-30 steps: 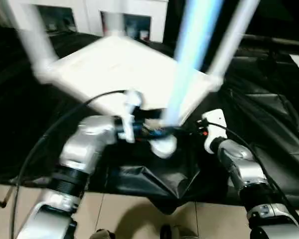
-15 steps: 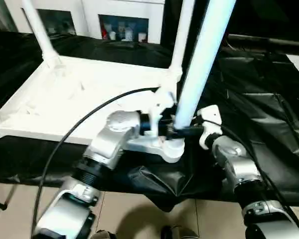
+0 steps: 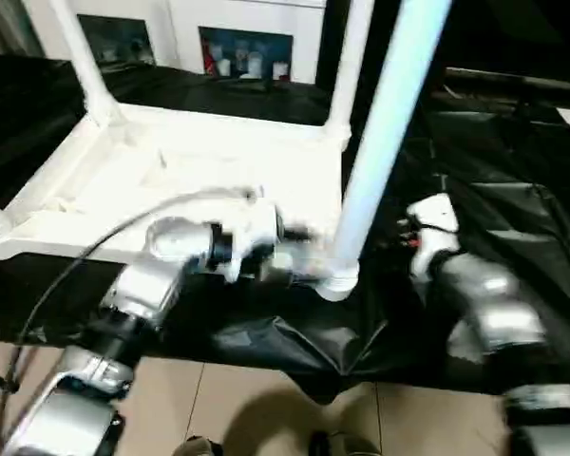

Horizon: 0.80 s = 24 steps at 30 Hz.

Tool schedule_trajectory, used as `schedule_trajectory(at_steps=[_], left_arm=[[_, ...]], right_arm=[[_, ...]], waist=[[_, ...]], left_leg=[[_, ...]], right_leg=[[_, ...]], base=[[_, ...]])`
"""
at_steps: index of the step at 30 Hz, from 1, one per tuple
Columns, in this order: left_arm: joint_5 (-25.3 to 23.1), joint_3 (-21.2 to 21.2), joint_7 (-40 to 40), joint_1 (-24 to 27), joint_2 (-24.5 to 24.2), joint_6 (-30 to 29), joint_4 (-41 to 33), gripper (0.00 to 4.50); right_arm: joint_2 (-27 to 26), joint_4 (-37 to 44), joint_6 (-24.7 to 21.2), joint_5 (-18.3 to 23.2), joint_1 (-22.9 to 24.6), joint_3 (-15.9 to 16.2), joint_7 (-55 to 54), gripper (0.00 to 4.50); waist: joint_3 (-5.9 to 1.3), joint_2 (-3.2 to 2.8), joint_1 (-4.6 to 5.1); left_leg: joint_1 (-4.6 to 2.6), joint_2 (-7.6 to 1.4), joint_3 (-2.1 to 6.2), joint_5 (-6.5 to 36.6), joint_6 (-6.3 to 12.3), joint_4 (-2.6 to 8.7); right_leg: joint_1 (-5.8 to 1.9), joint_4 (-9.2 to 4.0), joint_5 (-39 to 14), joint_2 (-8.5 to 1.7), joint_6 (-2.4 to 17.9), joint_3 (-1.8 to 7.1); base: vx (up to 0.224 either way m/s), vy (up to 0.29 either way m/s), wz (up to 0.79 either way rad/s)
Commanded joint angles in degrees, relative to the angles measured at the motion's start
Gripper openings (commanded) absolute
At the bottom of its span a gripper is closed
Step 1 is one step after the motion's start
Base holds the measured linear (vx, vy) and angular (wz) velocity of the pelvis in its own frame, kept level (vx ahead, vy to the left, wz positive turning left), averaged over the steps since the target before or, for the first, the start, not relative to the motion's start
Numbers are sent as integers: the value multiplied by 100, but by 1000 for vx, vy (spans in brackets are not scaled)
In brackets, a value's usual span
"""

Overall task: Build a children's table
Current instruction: Rotate table base

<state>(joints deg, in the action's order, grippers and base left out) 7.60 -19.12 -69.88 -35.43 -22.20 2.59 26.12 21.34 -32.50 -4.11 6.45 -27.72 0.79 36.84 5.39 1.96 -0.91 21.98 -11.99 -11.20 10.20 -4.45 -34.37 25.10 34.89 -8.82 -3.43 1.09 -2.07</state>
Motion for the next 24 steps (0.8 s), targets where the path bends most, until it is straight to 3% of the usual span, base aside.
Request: schedule_trajectory(at_steps=[1, 2, 5, 9, 17, 21, 22, 24], left_arm=[[-328, -115, 32, -89, -92, 344, 432, 320], [-366, -119, 58, -113, -96, 392, 508, 294], [-707, -101, 456, -403, -50, 674, 1177, 285], [-809, -126, 570, -546, -29, 776, 1457, 254], [-954, -190, 321, -911, 133, 1284, 2275, 190], [-1209, -316, 364, -1172, 188, 1561, 2769, 158], [-1240, -324, 386, -1207, 196, 1599, 2832, 148], [-1285, -337, 436, -1260, 212, 1628, 2914, 126]], right_arm=[[329, 311, -102, -30, 214, 260, 694, 390], [380, 350, -108, -39, 237, 294, 776, 390], [861, 973, -248, 80, 559, 598, 1650, 390], [1207, 1477, -378, 174, 813, 792, 2244, 390], [1536, 2114, -571, 273, 1007, 882, 2670, 390], [1566, 2240, -639, 240, 1005, 867, 2644, 390], [1574, 2269, -664, 238, 1010, 861, 2653, 390], [1587, 2322, -696, 243, 1023, 854, 2662, 390]], waist=[[-444, -15, -23], [-448, -7, -37], [-449, -1, -96], [-456, 17, -145], [-484, 14, -159], [-475, -35, -162], [-479, -11, -163], [-481, -20, -169]], left_leg=[[-93, -66, 14, 1027, 473, 354], [-93, -69, 15, 1044, 460, 352], [-106, -65, 16, 1138, 448, 343], [-91, -89, 34, 1120, 457, 344], [-77, -79, 45, 1007, 535, 324], [-87, -73, 49, 1090, 497, 324], [-80, -76, 53, 1063, 492, 324], [-84, -70, 48, 1055, 498, 320]], right_leg=[[-415, -391, -981, -270, 1247, 203], [-416, -389, -1043, -293, 1215, 212], [-411, -425, -1262, -281, 1141, 204], [-407, -430, -1458, -320, 1091, 198], [-412, -418, -1218, -319, 1174, 189], [-409, -427, -1275, -311, 1178, 186], [-423, -418, -1198, -318, 1199, 184], [-423, -421, -1158, -313, 1232, 185]], base=[[0, 0, 0], [0, 0, 0], [0, 0, 0], [0, 0, 0], [0, 0, 0], [0, 0, 0], [0, 0, 0], [0, 0, 0]])
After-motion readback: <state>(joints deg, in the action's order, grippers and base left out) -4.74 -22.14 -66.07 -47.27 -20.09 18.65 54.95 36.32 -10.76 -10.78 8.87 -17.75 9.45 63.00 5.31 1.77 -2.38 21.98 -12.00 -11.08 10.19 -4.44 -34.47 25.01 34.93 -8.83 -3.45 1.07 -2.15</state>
